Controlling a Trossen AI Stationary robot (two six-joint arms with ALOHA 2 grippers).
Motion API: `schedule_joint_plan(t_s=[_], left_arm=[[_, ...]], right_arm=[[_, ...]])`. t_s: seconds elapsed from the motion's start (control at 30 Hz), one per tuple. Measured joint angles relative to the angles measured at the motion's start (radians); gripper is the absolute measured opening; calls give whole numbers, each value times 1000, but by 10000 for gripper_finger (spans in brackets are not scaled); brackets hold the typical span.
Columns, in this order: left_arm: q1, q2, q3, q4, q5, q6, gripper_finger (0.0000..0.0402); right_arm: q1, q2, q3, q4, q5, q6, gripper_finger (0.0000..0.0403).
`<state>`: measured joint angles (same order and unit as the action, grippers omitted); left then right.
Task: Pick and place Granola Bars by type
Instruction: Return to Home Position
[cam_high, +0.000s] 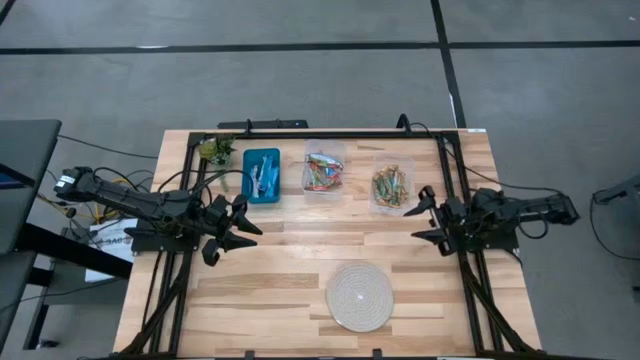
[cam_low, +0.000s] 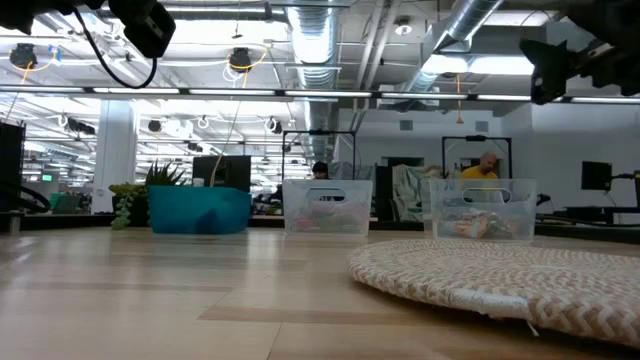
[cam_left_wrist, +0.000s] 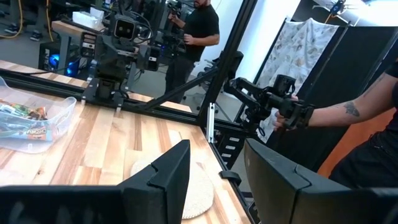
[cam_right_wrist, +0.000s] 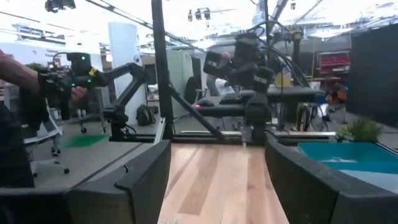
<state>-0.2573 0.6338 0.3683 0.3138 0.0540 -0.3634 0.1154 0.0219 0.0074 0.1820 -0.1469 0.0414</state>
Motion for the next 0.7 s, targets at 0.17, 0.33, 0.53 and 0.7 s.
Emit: schedule_joint_plan(t_s=[0.17,0.33,0.53,0.7], left_arm=[[0,0,0,2,-10,0,144],[0,0,0,-1,10,20,144],[-1,0,0,-7,68,112,144],[0,-1,-26,-52,104,166,144]], right_arm=[[0,-20,0,-49,23,-23,255],[0,-21,0,-106,19,11,255],[0,-15,0,-151,19,141,255],[0,-9,-1,-152,19,143,255]])
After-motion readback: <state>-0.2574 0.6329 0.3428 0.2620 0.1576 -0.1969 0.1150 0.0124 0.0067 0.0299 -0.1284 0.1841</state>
